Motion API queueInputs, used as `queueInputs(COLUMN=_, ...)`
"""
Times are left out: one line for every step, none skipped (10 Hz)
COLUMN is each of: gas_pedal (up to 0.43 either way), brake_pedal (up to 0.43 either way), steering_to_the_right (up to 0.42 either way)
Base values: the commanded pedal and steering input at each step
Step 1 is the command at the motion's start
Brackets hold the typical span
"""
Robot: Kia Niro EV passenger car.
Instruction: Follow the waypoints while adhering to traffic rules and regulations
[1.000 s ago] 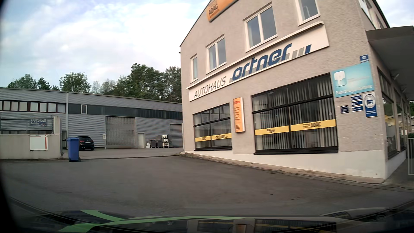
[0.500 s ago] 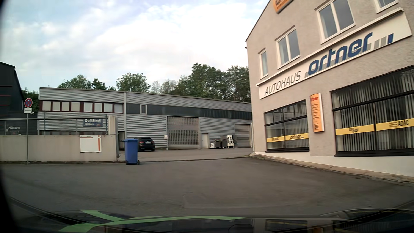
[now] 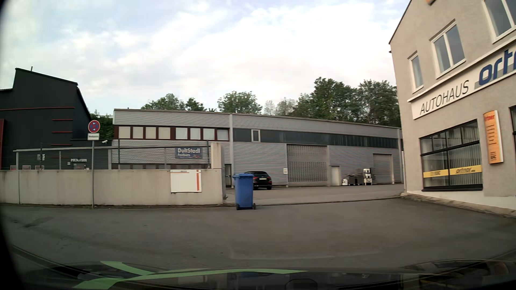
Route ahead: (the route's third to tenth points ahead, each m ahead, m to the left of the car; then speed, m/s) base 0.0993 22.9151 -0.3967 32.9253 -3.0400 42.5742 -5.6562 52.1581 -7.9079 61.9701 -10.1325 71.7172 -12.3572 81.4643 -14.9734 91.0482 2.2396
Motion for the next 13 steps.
queueInputs(gas_pedal=0.087, brake_pedal=0.0, steering_to_the_right=-0.834)
queueInputs(gas_pedal=0.087, brake_pedal=0.0, steering_to_the_right=-0.837)
queueInputs(gas_pedal=0.087, brake_pedal=0.0, steering_to_the_right=-0.838)
queueInputs(gas_pedal=0.087, brake_pedal=0.0, steering_to_the_right=-0.839)
queueInputs(gas_pedal=0.087, brake_pedal=0.0, steering_to_the_right=-0.844)
queueInputs(gas_pedal=0.087, brake_pedal=0.0, steering_to_the_right=-0.851)
queueInputs(gas_pedal=0.087, brake_pedal=0.0, steering_to_the_right=-0.855)
queueInputs(gas_pedal=0.087, brake_pedal=0.0, steering_to_the_right=-0.86)
queueInputs(gas_pedal=0.087, brake_pedal=0.0, steering_to_the_right=-0.864)
queueInputs(gas_pedal=0.087, brake_pedal=0.0, steering_to_the_right=-0.868)
queueInputs(gas_pedal=0.087, brake_pedal=0.0, steering_to_the_right=-0.875)
queueInputs(gas_pedal=0.087, brake_pedal=0.0, steering_to_the_right=-0.879)
queueInputs(gas_pedal=0.087, brake_pedal=0.0, steering_to_the_right=-0.881)
